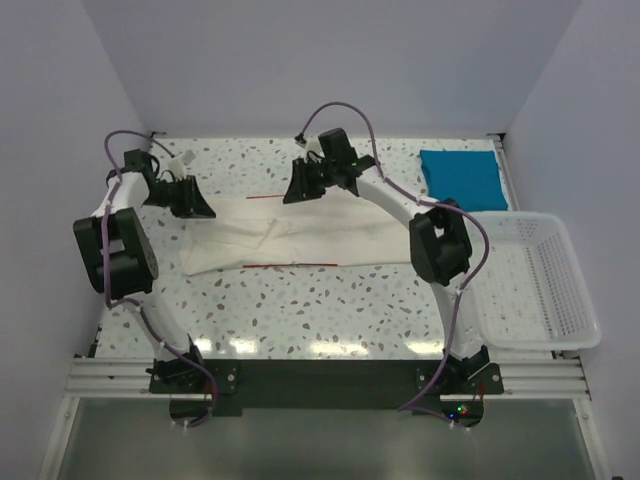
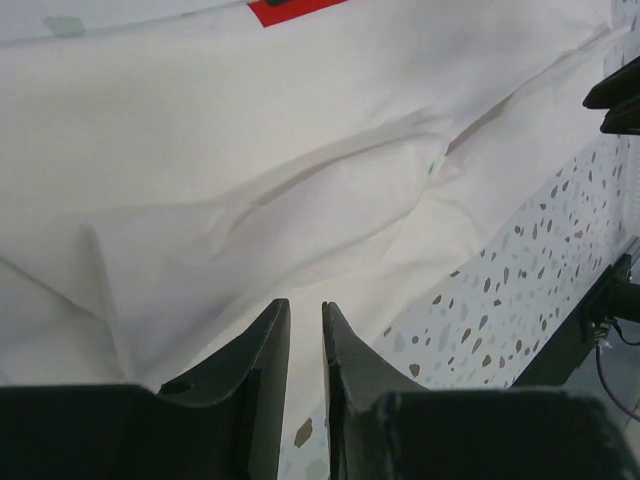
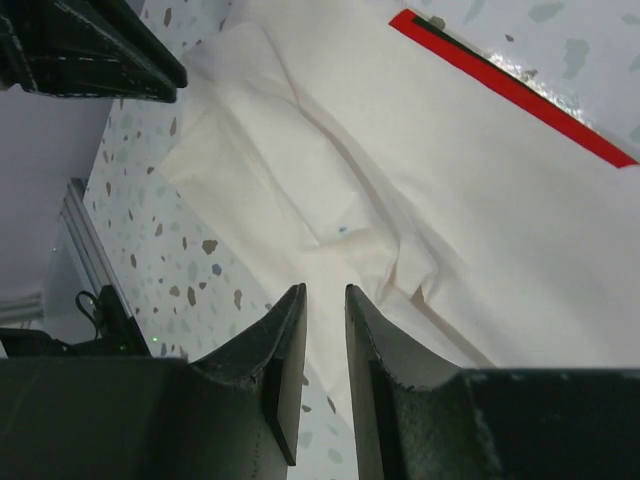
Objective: Fold and stack the t-shirts
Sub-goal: Fold the tshirt
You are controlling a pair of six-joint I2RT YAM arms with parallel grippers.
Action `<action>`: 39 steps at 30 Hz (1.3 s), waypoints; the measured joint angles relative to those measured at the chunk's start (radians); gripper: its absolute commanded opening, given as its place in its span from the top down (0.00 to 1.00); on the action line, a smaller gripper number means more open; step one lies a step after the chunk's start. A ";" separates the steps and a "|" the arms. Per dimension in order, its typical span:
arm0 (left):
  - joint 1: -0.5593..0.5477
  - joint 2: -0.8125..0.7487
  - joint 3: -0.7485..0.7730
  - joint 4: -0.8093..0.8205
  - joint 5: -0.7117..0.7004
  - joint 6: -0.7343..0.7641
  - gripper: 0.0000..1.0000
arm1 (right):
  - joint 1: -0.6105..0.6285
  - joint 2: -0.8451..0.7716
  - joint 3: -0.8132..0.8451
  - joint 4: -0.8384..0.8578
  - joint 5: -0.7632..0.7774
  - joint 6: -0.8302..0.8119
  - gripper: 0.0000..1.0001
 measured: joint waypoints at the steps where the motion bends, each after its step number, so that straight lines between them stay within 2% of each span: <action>1: -0.011 0.005 0.000 0.020 -0.003 -0.018 0.76 | -0.001 0.016 0.029 -0.013 -0.007 -0.017 0.74; 4: -0.018 0.047 0.000 0.076 -0.016 -0.063 0.78 | 0.004 0.052 0.084 -0.045 -0.015 -0.070 0.74; 11: -0.034 0.200 0.000 0.153 -0.106 -0.131 0.80 | -0.027 0.055 0.084 -0.195 -0.010 -0.261 0.76; 14: -0.045 0.234 0.056 0.143 -0.124 -0.161 0.78 | -0.074 0.054 0.084 -0.299 0.020 -0.379 0.77; 16: -0.059 0.267 0.120 0.147 -0.147 -0.176 0.78 | -0.108 0.053 0.089 -0.377 0.061 -0.473 0.81; 21: -0.104 0.414 0.394 0.149 -0.220 -0.182 0.75 | -0.167 0.037 0.096 -0.560 0.180 -0.678 0.83; 24: -0.140 0.602 0.739 0.157 -0.271 -0.163 0.66 | -0.172 -0.005 0.056 -0.618 0.229 -0.764 0.84; 26: -0.162 0.687 0.888 0.203 -0.291 -0.163 0.62 | -0.165 -0.041 0.011 -0.639 0.250 -0.811 0.85; 28: -0.177 0.676 0.861 0.261 -0.294 -0.167 0.58 | -0.160 -0.071 -0.035 -0.644 0.269 -0.844 0.87; 30: -0.187 0.592 0.720 0.354 -0.303 -0.171 0.47 | -0.153 -0.089 -0.079 -0.645 0.299 -0.876 0.88; 32: -0.188 0.482 0.583 0.400 -0.314 -0.174 0.44 | -0.149 -0.087 -0.109 -0.637 0.328 -0.899 0.89; 37: -0.180 0.278 0.526 0.437 -0.338 -0.173 0.46 | -0.137 -0.069 -0.201 -0.617 0.385 -0.940 0.93; 39: -0.179 0.201 0.524 0.435 -0.351 -0.169 0.53 | -0.125 -0.065 -0.245 -0.609 0.397 -0.953 0.94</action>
